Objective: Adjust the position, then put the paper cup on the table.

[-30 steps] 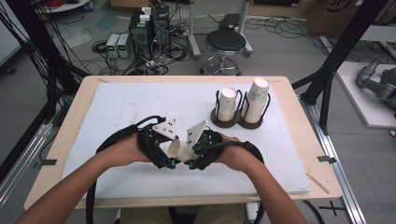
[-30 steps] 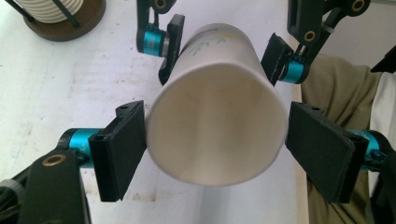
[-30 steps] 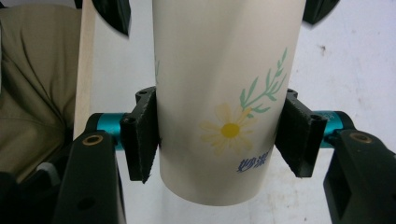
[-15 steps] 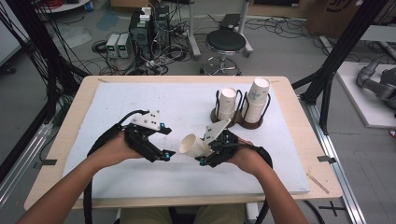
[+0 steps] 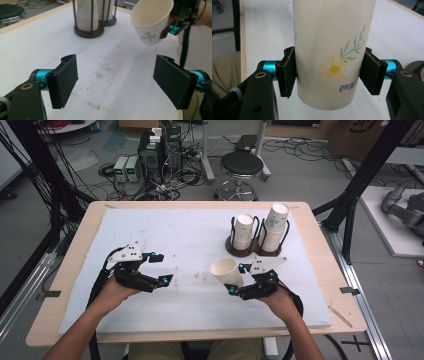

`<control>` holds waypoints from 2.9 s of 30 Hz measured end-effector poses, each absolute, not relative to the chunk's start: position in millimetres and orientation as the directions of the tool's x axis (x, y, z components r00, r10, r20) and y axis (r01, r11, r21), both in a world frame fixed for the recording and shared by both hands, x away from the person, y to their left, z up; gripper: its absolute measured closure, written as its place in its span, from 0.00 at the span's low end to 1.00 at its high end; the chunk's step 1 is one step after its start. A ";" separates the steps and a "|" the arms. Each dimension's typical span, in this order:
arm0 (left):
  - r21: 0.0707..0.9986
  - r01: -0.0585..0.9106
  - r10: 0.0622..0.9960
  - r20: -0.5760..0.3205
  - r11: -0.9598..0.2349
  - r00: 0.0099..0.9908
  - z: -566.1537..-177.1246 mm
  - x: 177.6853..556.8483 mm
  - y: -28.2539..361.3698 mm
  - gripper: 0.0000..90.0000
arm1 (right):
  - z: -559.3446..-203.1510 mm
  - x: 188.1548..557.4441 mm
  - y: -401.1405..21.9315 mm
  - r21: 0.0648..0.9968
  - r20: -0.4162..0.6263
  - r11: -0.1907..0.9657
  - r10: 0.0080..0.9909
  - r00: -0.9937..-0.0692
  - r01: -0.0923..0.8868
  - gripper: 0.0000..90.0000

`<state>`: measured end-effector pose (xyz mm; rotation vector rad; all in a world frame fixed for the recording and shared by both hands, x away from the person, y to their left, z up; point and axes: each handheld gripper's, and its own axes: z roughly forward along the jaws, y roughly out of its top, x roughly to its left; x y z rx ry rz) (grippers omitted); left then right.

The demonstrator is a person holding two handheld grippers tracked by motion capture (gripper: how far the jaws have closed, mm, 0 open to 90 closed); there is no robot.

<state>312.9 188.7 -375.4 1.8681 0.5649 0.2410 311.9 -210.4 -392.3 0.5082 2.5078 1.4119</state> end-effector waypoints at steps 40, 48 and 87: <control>0.972 0.229 0.648 -0.146 -0.046 0.748 -418.0 297.9 228.9 0.20 | -400.8 294.3 -267.4 0.966 0.007 0.199 0.611 -0.792 0.162 0.40; 0.972 0.230 0.647 -0.145 -0.048 0.749 -418.3 298.3 229.6 0.20 | -399.5 294.2 -266.3 0.968 0.003 0.196 0.616 -0.788 0.157 0.40; 0.967 0.245 0.658 -0.143 -0.066 0.739 -420.6 299.4 230.2 0.20 | -431.2 341.1 -203.9 0.918 0.002 0.308 0.626 -0.780 0.249 0.40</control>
